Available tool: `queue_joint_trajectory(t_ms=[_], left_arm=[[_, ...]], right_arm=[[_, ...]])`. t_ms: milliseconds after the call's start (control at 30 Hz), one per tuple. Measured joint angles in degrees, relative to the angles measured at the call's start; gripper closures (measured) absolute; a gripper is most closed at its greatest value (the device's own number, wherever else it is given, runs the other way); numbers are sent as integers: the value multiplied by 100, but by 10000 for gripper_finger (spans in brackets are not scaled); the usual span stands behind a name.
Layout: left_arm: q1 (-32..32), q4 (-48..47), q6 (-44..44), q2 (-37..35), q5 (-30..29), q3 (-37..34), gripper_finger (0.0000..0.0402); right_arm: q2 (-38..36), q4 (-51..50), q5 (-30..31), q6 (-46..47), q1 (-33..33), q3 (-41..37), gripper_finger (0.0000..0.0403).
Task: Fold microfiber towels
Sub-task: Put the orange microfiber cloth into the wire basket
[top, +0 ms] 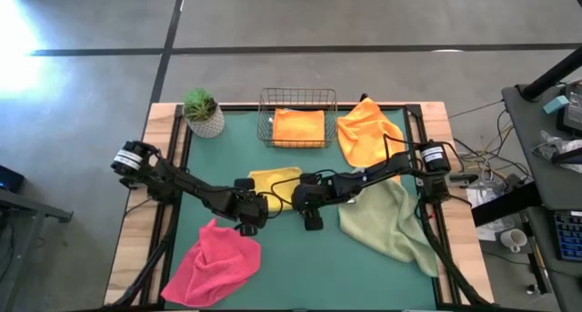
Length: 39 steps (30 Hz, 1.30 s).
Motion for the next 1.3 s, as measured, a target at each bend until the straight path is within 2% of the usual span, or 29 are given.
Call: queue_joint_trajectory(t_ms=[133, 367, 467, 600, 767, 1000, 1300], left_arm=[[-2, 41, 96, 10, -105, 0, 269], [70, 258, 607, 48, -327, -19, 377], [122, 263, 599, 48, -304, -17, 393], [155, 194, 609, 1, -207, 20, 390], [157, -50, 619, -271, 80, 254, 390], [198, -342, 1194, -673, 85, 814, 390], [407, -1614, 1953, -793, 7, 1793, 389]], right_arm=[[4, -1, 284, 35, -2, -11, 254], [11, -13, 442, 136, -37, -24, 348], [13, -38, 440, 133, -37, -8, 384], [8, -236, 448, 225, -22, 131, 390], [-167, -1009, 443, 434, -20, 504, 391], [-459, -1882, 458, 833, -13, 1028, 392], [-1012, -2699, 643, 1676, 2, 1555, 392]])
